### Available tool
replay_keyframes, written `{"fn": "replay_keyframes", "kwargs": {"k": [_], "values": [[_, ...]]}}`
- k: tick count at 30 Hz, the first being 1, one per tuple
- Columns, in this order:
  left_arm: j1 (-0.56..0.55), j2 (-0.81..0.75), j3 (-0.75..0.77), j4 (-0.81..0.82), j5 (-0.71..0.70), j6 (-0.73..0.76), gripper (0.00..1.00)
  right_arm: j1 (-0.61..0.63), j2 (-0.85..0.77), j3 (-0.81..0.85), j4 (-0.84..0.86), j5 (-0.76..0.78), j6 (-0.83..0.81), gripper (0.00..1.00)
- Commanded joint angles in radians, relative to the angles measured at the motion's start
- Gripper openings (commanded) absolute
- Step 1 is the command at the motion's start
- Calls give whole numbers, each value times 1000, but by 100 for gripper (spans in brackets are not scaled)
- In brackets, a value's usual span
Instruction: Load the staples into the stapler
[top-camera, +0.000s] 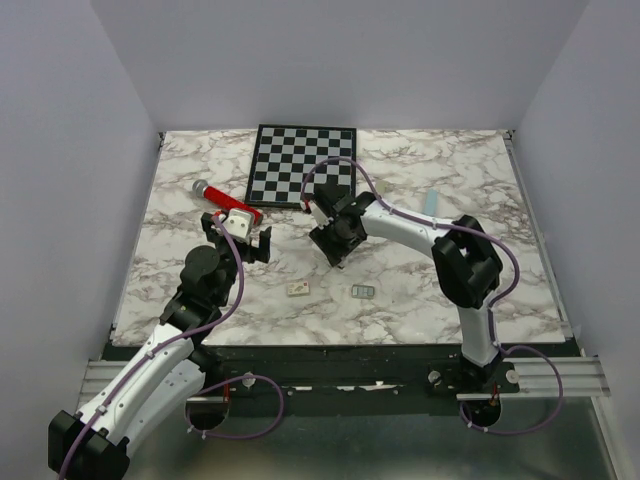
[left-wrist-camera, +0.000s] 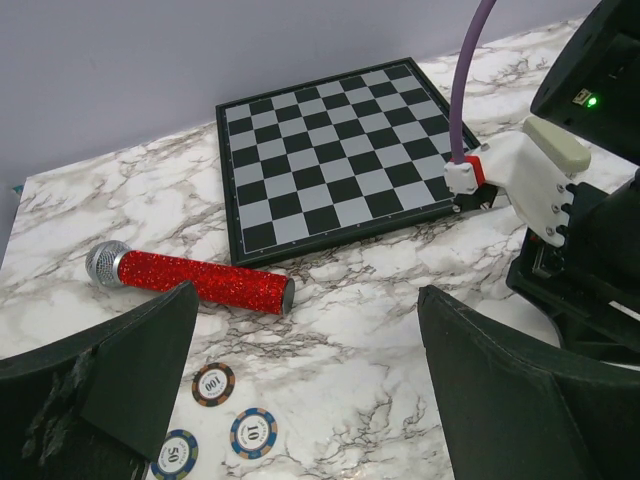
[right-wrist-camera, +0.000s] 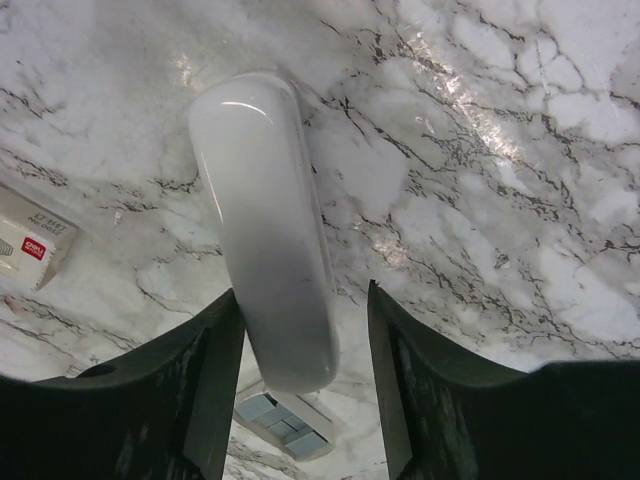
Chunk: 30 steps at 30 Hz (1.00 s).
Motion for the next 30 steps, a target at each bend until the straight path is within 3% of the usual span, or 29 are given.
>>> {"fn": "replay_keyframes", "kwargs": {"k": [1,6,14,18,24,30], "values": [[2,-7,-4,15,-16,-3,99,-4,34,51,-26,20,42,55],[2,-8,-4,18,-17,-3,99,-55,61,115,-26,99,92,35],[2,-10,-6,20,-13,-3,99,-149,187,298,-69,125,182,39],[2,-11,-6,18,-17,-3,99,-159,194,330,-69,114,205,62],[2,-24,-6,17,-22,2,99,-188,60,303,-64,155,233,81],[2,-33,-1,12,-37,-3,99,-355,-127,156,-35,258,331,95]]}}
